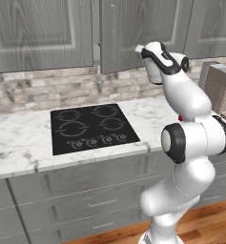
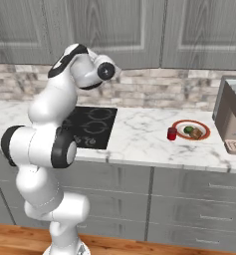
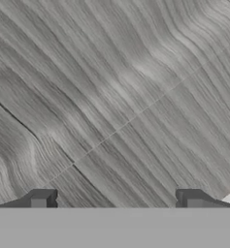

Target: Pick the avocado and bread from the counter and place them on the plate. Then pick the jam from the cabinet and place it next to the plate. Lastly close the cabinet door.

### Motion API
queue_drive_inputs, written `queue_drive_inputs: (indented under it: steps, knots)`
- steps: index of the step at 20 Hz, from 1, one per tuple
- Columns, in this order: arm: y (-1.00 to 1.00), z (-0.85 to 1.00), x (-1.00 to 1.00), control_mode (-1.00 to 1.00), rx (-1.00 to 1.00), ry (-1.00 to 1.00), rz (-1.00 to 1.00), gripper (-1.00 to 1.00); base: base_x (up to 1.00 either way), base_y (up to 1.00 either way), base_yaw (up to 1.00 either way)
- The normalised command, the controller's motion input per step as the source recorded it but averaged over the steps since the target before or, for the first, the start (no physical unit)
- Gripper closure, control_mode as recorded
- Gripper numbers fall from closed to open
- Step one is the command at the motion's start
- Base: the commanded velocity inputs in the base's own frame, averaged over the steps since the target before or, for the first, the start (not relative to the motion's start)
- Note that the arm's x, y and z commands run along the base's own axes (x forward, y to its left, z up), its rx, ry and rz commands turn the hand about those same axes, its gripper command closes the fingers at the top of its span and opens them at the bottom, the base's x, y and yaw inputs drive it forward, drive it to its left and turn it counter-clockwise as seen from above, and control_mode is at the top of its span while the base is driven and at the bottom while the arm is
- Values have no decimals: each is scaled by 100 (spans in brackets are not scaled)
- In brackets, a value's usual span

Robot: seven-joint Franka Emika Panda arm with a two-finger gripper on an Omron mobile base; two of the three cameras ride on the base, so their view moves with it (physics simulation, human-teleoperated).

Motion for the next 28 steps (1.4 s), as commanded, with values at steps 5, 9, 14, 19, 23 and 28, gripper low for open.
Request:
queue_drive_inputs:
  steps: [5,9,14,19,23,28]
  knots:
    - [39,0,39,-100,-14,0,-13,-100,0,0,0]
    - [36,0,27,-100,-14,-1,-13,-100,0,0,0]
    - [36,0,26,-100,-13,0,-13,-100,0,0,0]
    - [38,0,30,-100,-13,0,-12,-100,0,0,0]
    - [40,0,36,-100,-13,0,-12,-100,0,0,0]
    - [35,6,21,-100,-10,7,-12,-100,0,0,0]
